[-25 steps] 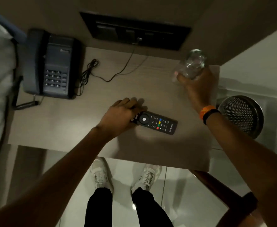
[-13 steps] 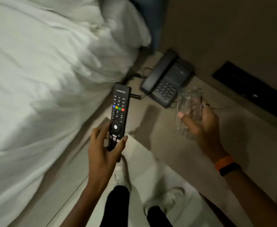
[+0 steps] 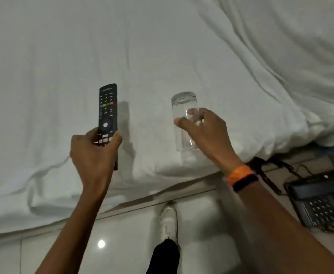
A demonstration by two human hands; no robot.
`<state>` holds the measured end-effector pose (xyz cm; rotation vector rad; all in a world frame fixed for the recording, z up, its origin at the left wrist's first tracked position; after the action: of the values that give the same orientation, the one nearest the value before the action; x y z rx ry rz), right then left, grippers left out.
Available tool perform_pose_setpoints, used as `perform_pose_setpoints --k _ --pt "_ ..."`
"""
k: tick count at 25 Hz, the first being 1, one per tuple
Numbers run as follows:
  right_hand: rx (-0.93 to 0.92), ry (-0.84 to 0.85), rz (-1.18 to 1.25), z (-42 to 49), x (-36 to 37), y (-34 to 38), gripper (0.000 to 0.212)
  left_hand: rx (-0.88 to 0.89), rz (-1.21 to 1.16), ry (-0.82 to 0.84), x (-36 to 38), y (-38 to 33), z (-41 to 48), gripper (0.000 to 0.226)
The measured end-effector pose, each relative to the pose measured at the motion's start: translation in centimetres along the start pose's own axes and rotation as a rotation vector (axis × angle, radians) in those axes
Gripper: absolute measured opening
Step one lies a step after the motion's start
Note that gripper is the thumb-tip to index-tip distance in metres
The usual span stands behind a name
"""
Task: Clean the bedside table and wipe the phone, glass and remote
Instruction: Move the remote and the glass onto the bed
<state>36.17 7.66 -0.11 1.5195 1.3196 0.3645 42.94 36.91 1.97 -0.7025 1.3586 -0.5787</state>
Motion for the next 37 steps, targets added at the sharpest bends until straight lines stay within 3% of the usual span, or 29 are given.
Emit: perform_pose_setpoints --k 4,8,13,17,20,23,26,30,34,37 --pt "-0.031 0.031 -0.206 6.1 6.7 3.5 0.035 -0.099 0.049 -0.063 0.7 2.7 3.6 0.039" --pt "0.003 0.028 -0.268 8.5 9.5 3.9 0.046 -0.15 0.169 -0.057 2.1 5.3 4.5 0.045" --pt "0.017 0.02 -0.377 8.6 10.2 3.5 0.065 -0.106 0.211 -0.042 2.8 5.3 4.2 0.053" --pt "0.007 -0.022 -0.4 8.0 9.3 3.6 0.067 -0.063 0.219 -0.011 2.7 5.3 4.2 0.07" --pt "-0.16 -0.212 -0.431 5.7 6.9 3.7 0.071 0.065 0.37 -0.031 2.0 4.1 3.3 0.074" --pt "-0.447 -0.488 -0.583 1.6 4.2 3.1 0.061 0.416 0.376 -0.039 2.4 0.1 0.6 0.063" --pt "-0.427 -0.575 -0.673 -1.0 1.4 -1.3 0.066 0.716 0.302 0.112 6.0 -4.1 -3.8 0.058" --pt "-0.281 -0.627 -0.699 -5.3 -4.5 -9.0 0.074 0.95 0.194 0.414 13.3 -8.3 -10.6 0.062" --pt "-0.023 -0.754 -0.754 -11.2 -12.2 -19.0 0.076 1.177 0.006 0.69 20.6 -11.8 -19.7 0.063" --pt "0.207 -0.825 -0.737 -15.7 -17.3 -27.7 0.078 1.221 0.006 0.934 26.6 -13.4 -26.1 0.068"
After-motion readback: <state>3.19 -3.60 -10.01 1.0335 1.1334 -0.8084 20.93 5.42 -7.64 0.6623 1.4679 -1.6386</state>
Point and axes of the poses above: each hand's wrist, its own z-axis towards the middle knuckle, its own x-axis out of the palm, y = z × x, the point moved 8 cm from there along z, towards the middle knuckle, and after that the axes turned 8 degrees about x, right-handed, at the moved point
